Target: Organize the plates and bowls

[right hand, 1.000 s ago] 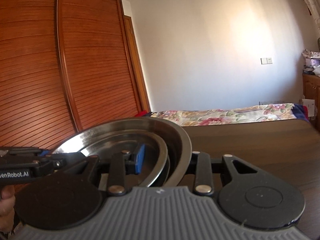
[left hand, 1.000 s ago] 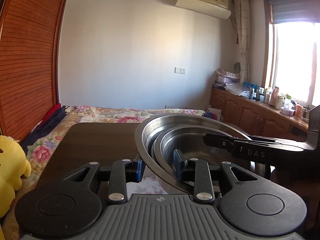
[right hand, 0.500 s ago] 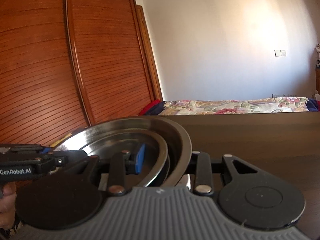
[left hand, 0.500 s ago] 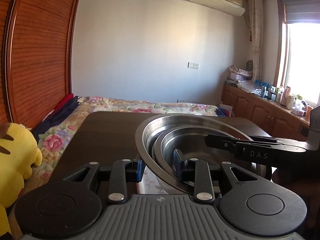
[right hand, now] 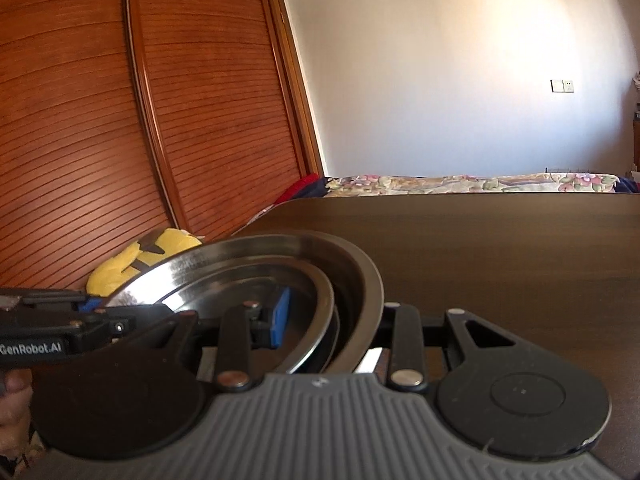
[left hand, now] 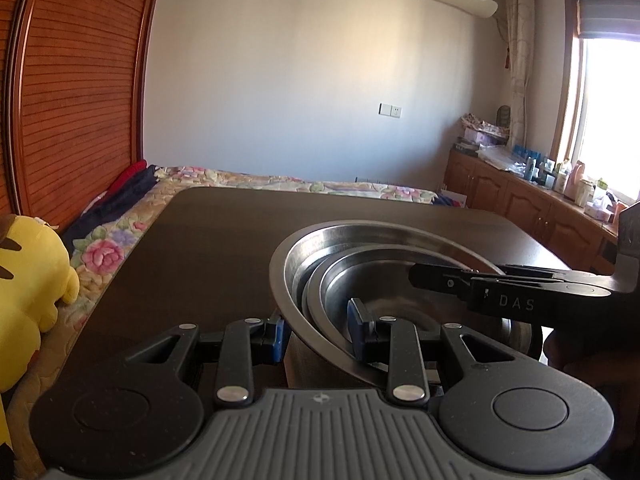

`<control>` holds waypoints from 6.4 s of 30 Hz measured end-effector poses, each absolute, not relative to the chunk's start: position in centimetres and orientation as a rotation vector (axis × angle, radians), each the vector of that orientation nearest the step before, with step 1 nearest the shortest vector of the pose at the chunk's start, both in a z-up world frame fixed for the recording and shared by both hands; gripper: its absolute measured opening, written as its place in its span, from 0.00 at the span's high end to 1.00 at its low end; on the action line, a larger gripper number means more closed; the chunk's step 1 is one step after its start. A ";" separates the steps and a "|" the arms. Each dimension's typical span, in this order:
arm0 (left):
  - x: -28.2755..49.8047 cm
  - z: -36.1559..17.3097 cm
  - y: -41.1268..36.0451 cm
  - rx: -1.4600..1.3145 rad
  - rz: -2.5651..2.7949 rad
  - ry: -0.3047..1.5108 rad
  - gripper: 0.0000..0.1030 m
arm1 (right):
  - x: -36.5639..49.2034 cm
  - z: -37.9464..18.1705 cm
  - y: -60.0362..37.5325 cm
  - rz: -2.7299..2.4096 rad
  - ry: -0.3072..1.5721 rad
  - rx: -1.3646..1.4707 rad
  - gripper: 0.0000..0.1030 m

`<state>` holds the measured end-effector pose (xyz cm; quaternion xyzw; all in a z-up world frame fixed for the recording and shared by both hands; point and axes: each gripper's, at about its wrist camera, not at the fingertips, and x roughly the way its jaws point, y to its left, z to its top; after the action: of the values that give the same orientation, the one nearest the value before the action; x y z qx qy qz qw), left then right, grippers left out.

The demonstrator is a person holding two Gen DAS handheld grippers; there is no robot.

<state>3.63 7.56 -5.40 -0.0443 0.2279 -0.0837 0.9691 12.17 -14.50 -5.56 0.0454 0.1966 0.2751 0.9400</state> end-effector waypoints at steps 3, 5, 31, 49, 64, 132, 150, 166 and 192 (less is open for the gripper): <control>3.8 -5.7 7.5 -0.088 -0.170 0.470 0.68 | 12.2 -5.7 -14.4 0.557 0.407 0.092 0.65; 3.9 -5.9 7.5 -0.088 -0.167 0.473 0.68 | 12.1 -5.7 -14.4 0.553 0.399 0.085 0.65; 4.2 -5.7 7.9 -0.089 -0.174 0.459 0.43 | 11.5 -5.8 -14.1 0.528 0.411 0.076 0.60; 3.1 -3.7 7.1 -0.047 -0.144 0.397 0.27 | 11.1 -4.8 -14.9 0.472 0.396 0.042 0.33; 1.3 -0.1 3.5 0.004 -0.161 0.306 0.00 | 7.1 -0.2 -19.1 0.344 0.280 0.017 0.01; -1.6 -1.8 0.2 0.043 -0.061 0.400 0.00 | 2.4 -0.7 -22.7 0.095 0.253 -0.004 0.00; -1.6 -1.8 0.2 0.044 -0.062 0.400 0.00 | 2.3 -0.7 -22.8 0.088 0.247 -0.003 0.00; -1.7 -1.7 0.2 0.044 -0.064 0.396 0.00 | 2.5 -0.7 -23.2 0.089 0.253 -0.001 0.00; -1.7 -1.7 0.3 0.042 -0.072 0.395 0.00 | 2.5 -0.8 -23.5 0.086 0.257 0.002 0.00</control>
<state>-1.72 0.28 -1.72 0.0206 0.1960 -0.0355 0.9797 2.53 -23.54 -0.82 0.0008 0.1279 0.0427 0.9909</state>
